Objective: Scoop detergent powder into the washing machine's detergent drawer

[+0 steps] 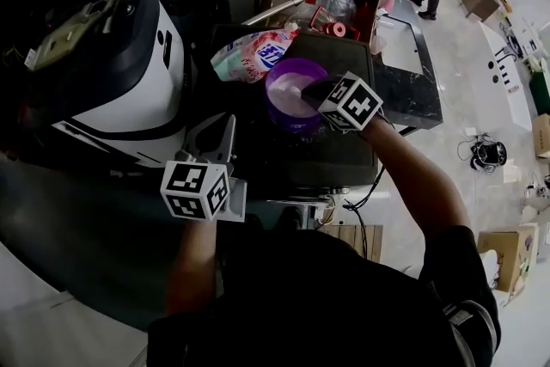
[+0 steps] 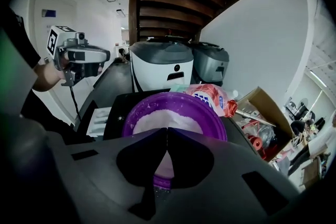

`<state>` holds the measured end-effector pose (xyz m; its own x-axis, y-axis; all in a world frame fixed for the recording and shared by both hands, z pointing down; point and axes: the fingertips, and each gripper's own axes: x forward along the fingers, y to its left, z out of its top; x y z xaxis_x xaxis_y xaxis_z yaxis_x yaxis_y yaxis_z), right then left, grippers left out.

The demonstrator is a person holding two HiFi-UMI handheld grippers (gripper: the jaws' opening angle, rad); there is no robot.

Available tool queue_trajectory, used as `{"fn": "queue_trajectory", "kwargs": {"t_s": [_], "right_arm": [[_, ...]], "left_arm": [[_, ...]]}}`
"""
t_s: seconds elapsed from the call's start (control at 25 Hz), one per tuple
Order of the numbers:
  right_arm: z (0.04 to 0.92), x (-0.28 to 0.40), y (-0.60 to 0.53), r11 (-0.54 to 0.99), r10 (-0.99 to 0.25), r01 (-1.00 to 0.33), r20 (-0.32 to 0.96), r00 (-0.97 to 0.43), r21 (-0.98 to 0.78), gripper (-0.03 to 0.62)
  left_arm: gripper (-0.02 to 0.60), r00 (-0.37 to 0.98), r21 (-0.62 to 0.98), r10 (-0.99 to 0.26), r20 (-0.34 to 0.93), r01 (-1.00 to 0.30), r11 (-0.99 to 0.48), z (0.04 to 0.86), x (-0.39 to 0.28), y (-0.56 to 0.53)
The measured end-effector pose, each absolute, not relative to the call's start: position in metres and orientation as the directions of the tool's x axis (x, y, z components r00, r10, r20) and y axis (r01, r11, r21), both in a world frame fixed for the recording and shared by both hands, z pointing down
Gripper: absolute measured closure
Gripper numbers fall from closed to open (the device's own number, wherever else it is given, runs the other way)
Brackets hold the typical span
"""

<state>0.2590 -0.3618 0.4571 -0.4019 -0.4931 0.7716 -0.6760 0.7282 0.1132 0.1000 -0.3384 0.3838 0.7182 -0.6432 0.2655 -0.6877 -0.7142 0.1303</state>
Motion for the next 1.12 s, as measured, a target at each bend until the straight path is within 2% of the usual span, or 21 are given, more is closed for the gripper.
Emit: {"fn": "queue_trajectory", "kwargs": {"t_s": [0.6, 1.12], "right_arm": [[0.466, 0.239, -0.36, 0.76, -0.4, -0.65, 0.808, -0.434, 0.027, 0.574], [0.458, 0.229, -0.355, 0.71, -0.353, -0.688, 0.772, -0.529, -0.147, 0.576]], "left_arm": [[0.574, 0.711, 0.143, -0.654, 0.257, -0.698, -0.702, 0.388, 0.085, -0.338], [0.574, 0.721, 0.153, -0.645, 0.252, -0.688, -0.709, 0.387, 0.08, -0.336]]}}
